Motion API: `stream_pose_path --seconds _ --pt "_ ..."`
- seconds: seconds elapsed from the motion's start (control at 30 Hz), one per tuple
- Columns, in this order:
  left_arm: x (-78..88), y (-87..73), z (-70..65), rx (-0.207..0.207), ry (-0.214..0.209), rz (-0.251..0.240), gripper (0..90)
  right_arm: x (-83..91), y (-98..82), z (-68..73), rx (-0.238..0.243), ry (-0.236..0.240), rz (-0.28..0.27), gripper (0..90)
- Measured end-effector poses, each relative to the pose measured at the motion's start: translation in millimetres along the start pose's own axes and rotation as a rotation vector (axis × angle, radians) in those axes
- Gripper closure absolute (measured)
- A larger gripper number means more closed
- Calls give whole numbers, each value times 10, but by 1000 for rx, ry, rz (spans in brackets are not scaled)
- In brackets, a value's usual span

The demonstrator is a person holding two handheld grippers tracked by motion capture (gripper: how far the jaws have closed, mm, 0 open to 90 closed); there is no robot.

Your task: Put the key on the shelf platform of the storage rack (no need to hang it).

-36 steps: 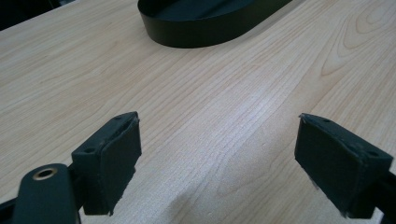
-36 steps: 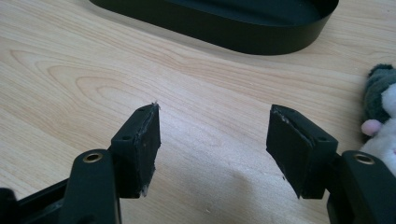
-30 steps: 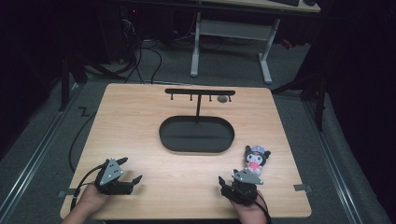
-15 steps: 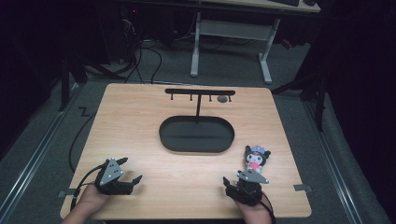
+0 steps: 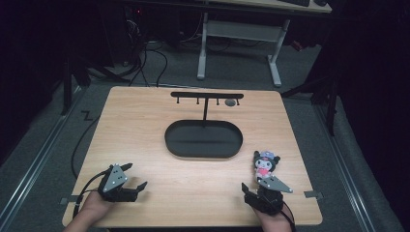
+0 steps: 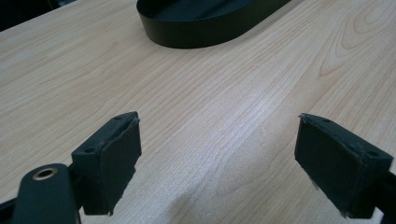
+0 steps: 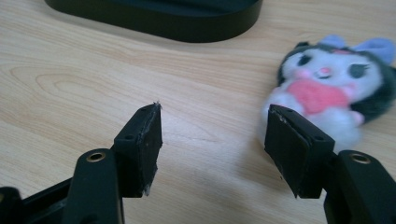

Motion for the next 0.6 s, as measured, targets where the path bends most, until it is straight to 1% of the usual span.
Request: stream_pose_path --seconds 0.07,0.13,0.23,0.27,0.47,0.6 --pt "-1 0 0 0 0 0 155 82 4 -53 2 -20 -12 367" --pt "-1 1 0 0 -1 0 155 102 1 -66 0 -21 -15 367" --pt "-2 1 0 0 0 1 155 193 -28 -141 -11 -38 -28 367" --pt "-2 1 0 1 0 1 155 233 -50 -178 -21 -46 -32 367" --pt "-3 1 -3 -2 1 2 155 302 -106 -263 -48 -60 -31 368" --pt "-3 0 -5 -3 3 3 155 325 -116 -310 -52 -65 -23 367"
Point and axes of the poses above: each handheld gripper's, and its own axes: x roughly backward along the jaws, y roughly out of its top, z roughly to its left, the point moved 3 cm from there along -x, roughly forward along the jaws, and after that the axes turned 7 degrees about x, right-handed, at the moved point
